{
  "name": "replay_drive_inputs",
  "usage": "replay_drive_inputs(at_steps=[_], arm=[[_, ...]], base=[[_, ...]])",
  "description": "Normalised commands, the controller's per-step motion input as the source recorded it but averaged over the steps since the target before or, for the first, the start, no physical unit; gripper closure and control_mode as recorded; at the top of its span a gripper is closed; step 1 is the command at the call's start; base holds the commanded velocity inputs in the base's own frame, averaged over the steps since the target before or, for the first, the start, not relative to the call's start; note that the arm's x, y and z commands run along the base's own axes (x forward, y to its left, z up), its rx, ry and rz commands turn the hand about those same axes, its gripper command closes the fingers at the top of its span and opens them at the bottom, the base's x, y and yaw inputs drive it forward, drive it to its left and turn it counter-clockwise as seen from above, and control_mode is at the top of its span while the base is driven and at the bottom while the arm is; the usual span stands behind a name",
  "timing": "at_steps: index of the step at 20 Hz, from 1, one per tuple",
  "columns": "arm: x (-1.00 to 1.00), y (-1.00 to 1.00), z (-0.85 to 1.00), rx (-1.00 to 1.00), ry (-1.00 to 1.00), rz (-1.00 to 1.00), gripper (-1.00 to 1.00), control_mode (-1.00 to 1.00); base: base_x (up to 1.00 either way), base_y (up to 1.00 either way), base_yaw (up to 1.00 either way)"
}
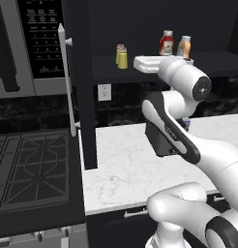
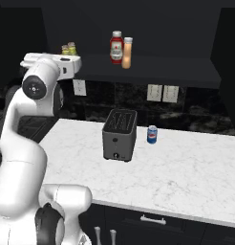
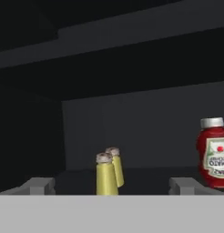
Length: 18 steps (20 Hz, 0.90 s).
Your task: Put the shaker and condiment bottle from the counter next to their counterparts in the cabinet.
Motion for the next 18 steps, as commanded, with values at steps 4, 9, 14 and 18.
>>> replay_drive_inputs(at_steps=[4,9,14,18], arm=[[-0.76,-0.09,0.00,0.01,0.11,-0.08,-1.00,-1.00],[-0.94,-0.36,0.00,0.07,0.11,-0.13,-1.00,-1.00],[-1.00,-0.39,0.00,0.06,0.05,-0.14,-1.00,-1.00],[-1.00,-0.29,-0.04,0.03,0.02,-0.11,-1.00,-1.00]], base=[[0.00,0.00,0.00],[0.00,0.00,0.00],[0.00,0.00,0.00],[0.00,0.00,0.00]])
